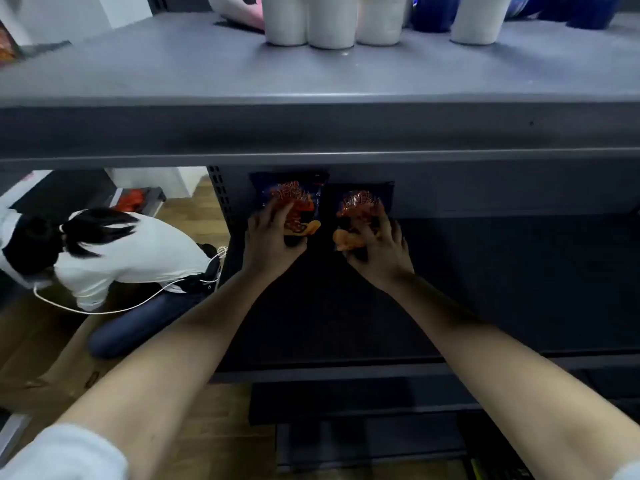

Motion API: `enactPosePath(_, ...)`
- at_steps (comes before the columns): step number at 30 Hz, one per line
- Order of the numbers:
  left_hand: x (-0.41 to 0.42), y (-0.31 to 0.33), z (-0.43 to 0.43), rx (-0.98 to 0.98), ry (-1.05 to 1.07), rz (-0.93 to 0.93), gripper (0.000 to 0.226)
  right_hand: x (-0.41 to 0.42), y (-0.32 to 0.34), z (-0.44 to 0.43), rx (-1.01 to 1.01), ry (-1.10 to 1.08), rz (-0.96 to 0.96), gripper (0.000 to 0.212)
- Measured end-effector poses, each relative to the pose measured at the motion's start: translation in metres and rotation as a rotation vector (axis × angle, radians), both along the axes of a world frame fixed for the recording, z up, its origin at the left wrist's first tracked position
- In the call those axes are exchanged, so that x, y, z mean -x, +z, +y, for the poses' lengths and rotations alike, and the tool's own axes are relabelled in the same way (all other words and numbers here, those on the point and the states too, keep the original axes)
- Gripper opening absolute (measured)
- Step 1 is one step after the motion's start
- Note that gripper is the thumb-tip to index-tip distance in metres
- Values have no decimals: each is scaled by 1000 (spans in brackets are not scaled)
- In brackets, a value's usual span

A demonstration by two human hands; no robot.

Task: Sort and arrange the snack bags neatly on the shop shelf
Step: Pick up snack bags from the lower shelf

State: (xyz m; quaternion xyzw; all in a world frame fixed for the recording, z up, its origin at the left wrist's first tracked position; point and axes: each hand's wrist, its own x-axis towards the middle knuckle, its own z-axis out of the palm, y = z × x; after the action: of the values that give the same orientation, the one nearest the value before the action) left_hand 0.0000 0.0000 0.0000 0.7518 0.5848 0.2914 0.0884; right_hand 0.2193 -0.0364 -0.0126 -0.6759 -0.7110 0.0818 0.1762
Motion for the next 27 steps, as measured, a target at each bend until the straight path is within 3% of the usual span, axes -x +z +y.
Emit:
enactPosePath(11,0,-5,35,-109,-39,212,89,16,4,32,-30,-108,-15,88)
enactPosePath(27,-6,-20,47,-79,-47,263,104,31,-11,41,-47,-210,-53,88)
